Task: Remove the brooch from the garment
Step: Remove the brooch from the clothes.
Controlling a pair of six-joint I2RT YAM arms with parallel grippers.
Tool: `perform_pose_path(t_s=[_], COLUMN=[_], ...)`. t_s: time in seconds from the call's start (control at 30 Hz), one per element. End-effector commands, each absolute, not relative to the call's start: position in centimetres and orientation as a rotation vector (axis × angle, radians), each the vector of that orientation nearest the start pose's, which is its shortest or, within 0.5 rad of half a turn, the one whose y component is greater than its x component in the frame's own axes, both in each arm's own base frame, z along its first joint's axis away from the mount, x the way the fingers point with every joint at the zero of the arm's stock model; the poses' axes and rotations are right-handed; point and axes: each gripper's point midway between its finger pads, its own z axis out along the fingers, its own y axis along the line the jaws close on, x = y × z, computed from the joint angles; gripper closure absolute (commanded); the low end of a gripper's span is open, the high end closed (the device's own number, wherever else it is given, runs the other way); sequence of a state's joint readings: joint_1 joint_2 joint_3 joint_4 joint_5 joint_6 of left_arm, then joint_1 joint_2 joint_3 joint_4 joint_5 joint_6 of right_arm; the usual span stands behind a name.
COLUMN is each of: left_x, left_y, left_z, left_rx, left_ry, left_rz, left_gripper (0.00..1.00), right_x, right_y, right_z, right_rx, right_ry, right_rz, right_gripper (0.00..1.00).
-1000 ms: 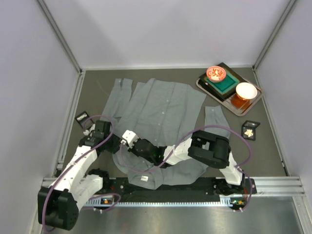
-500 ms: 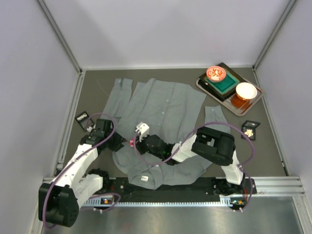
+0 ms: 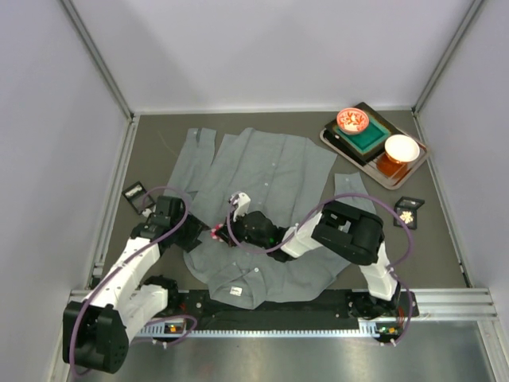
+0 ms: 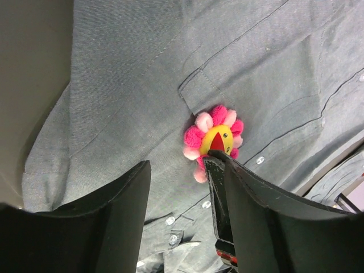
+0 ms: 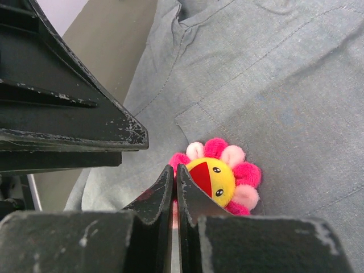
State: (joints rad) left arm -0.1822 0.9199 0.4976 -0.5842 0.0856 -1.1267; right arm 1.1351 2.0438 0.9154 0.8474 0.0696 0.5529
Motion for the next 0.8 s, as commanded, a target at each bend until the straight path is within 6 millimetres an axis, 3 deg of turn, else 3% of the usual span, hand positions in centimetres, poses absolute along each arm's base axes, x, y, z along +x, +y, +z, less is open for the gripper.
perform_pose_path(t_s=[0.0,0.07,0.1,0.17,0.2,0.23,0.33,0.37,0.43,0.57,0.77], left_x=[21.6,21.7,21.8,22.0,22.1,22.1,21.9,21.7,21.6,22.0,22.9], left_y=[-9.2,-9.5,-9.6,-9.7,-9.8,-9.8,-10.0,-10.0,-10.3,-11.0,-12.0], left_z=[6.1,6.0,6.1,6.0,6.1,6.0,5.7,5.4,5.0,4.4,4.6], left_rx=[-1.226,-1.231,-1.233,-1.23,-1.22,-1.219,-1.22,-1.226,-1.228,-1.216,-1.157], left_ry=[2.365,2.377,2.38,2.394,2.401,2.403,2.429,2.443,2.474,2.498,2.513], left_rz=[-0.591,-0.609,-0.614,-0.61,-0.61,-0.61,-0.613,-0.604,-0.603,-0.651,-0.723], left_gripper=[0.41,0.42,0.42,0.42,0.42,0.43,0.43,0.44,0.48,0.53,0.56], right_x=[21.5,21.6,21.6,21.6,21.5,21.5,21.1,21.0,21.3,21.8,22.3], right_y=[49.3,48.6,48.4,47.2,46.8,46.4,44.6,44.7,43.7,43.4,44.1], right_z=[6.3,5.9,6.8,6.8,8.3,8.4,8.6,8.9,7.6,7.1,6.6], right_rx=[-0.518,-0.569,-0.583,-0.615,-0.614,-0.621,-0.64,-0.65,-0.674,-0.672,-0.68], right_ry=[1.908,1.94,1.943,1.999,1.996,2.023,2.141,2.162,2.251,2.271,2.28], right_rz=[1.142,1.082,1.063,0.982,0.977,0.958,0.889,0.909,0.897,0.894,0.926], right_gripper=[0.99,0.93,0.91,0.75,0.68,0.62,0.48,0.46,0.47,0.48,0.54])
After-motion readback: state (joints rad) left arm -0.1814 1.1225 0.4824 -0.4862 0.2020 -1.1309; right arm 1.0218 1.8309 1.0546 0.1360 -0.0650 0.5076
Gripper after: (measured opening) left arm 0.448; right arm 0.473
